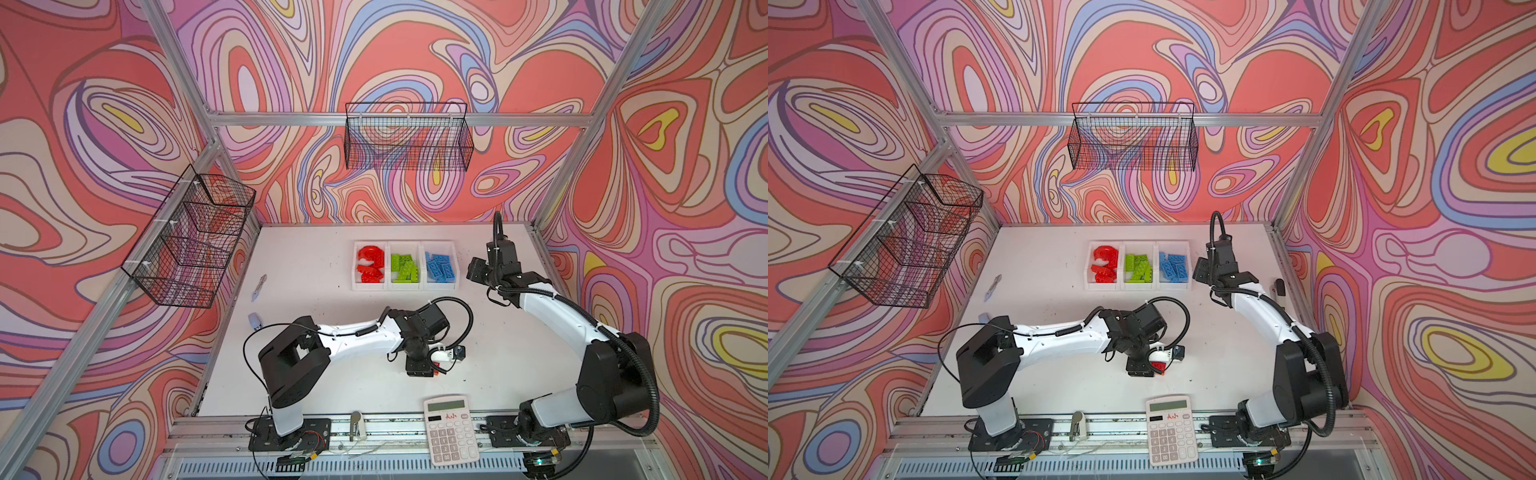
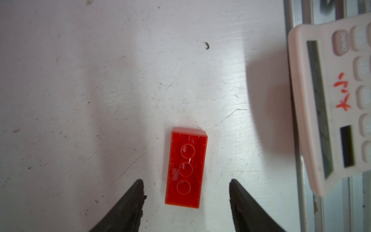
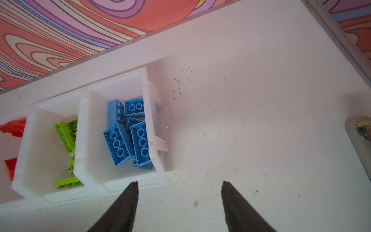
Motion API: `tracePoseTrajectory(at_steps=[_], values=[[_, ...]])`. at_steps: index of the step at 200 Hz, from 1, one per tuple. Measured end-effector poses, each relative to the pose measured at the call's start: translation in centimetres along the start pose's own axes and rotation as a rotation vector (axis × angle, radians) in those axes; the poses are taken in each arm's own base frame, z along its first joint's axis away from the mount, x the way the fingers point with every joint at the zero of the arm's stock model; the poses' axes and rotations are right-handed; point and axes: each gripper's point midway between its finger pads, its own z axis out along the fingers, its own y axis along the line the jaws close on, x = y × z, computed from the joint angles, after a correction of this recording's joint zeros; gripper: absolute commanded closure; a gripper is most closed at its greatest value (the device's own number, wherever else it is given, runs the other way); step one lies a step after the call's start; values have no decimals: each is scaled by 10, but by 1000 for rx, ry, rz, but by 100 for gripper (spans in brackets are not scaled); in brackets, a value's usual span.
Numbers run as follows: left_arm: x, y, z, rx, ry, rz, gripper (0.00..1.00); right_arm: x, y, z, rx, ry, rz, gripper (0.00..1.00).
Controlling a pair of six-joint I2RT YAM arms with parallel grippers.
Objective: Sort the legos into containers by color
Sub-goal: 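Close the left gripper on the red brick near the calculator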
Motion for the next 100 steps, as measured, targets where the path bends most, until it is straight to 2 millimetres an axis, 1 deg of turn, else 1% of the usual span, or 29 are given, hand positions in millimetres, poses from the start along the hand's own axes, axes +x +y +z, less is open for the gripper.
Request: tracePoseTrajectory(at_steps=[26,52,79,100], values=[[3,-1,15,17,32,16,32,-3,0,-4,-3,-11,4,30],[5,1,21,21,44,17,34,-7,-1,-8,-6,-24,8,30],[4,4,24,16,51,20,45,-10,-4,-10,-3,-31,12,32],[6,5,25,8,64,21,54,-7,-6,-9,2,-27,13,32]])
